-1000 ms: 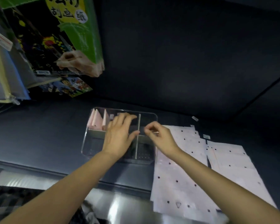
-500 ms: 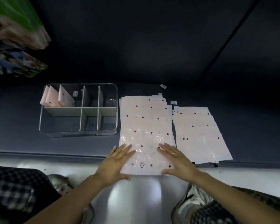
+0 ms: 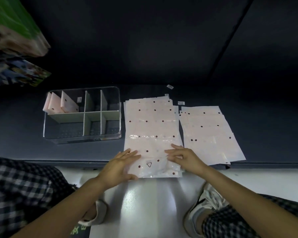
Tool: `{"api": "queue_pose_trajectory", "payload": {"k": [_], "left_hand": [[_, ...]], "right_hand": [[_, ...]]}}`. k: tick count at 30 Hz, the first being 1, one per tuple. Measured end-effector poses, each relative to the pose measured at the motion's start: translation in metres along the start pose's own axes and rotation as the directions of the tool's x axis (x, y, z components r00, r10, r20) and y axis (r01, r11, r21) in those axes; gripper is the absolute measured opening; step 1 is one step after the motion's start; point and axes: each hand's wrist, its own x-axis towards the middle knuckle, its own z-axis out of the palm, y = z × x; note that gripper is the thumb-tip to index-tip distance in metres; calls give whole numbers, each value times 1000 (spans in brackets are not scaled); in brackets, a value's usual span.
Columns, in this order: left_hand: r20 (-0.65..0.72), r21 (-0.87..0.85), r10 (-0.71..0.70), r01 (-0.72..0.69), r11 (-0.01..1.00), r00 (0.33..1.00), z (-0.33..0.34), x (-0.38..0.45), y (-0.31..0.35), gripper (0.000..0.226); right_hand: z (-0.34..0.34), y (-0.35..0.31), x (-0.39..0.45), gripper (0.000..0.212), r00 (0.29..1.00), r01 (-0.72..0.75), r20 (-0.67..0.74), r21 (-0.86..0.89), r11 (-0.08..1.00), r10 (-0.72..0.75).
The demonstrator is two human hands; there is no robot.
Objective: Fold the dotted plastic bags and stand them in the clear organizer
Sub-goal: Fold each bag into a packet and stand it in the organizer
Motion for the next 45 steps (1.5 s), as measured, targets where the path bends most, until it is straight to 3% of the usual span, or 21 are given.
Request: {"api": "queue_pose_trajectory", "payload": {"k": [4, 10, 12, 16, 21, 23, 25, 27, 29, 31, 32, 34, 36, 42, 44, 45], "left_hand": [[93, -206, 10, 9, 979, 996, -24, -1, 15, 95], [233, -397, -16, 110, 911, 972, -57, -2, 18, 84], [262, -427, -25, 139, 894, 965, -58, -2, 13, 69], [9, -659, -229, 178, 731, 973, -45, 8, 10, 11], [-133, -769, -390, 153, 621, 911, -39, 31, 12, 18], [-153, -808, -426, 135, 573, 892, -39, 41, 16, 17], [-173, -821, -468, 135, 554, 867, -41, 50, 22, 15], [-231, -746, -507, 183, 640, 830, -40, 59, 25, 20], [-394, -557, -507, 240, 795, 767, -34, 61, 30, 38], [-565, -376, -369, 168, 911, 738, -25, 56, 39, 54], [-603, -260, -250, 109, 959, 758, -19, 54, 41, 57], [-550, -21, -36, 29, 999, 834, -2, 52, 41, 56], [-441, 159, 73, -2, 987, 895, 11, 49, 37, 56], [-203, 439, 131, -29, 898, 970, 27, 35, 14, 68], [-158, 477, 125, -35, 878, 980, 28, 33, 9, 70], [-147, 488, 124, -37, 872, 981, 28, 32, 8, 70]], "right_hand": [[-16, -25, 3, 17, 994, -111, 45, 197, 974, 104], [-34, -47, 7, 12, 962, -269, 165, 415, 869, 219], [-37, -48, 9, 10, 952, -303, 178, 467, 830, 248], [-40, -47, 11, 20, 945, -327, 183, 555, 765, 272], [-66, -53, 25, 62, 958, -268, 17, 414, 870, 287], [-78, -59, 37, 56, 968, -210, -50, 363, 908, 244], [-83, -64, 51, 34, 973, -170, -104, 269, 948, 204], [-81, -62, 69, 25, 971, -169, -148, 144, 975, 190], [-75, -54, 88, 22, 959, -199, -208, -5, 980, 194], [-68, -46, 104, 18, 945, -240, -256, -120, 963, 203], [-65, -41, 111, 17, 940, -256, -269, -150, 955, 210], [-60, -32, 121, 16, 933, -286, -274, -162, 945, 235], [-56, -25, 128, 16, 926, -291, -295, -161, 943, 236], [-49, -19, 134, 18, 899, -354, -344, -208, 912, 271], [-41, -28, 125, 23, 878, -349, -451, -378, 858, 159], [-33, -33, 116, 26, 854, -305, -519, -490, 817, 7]]}}
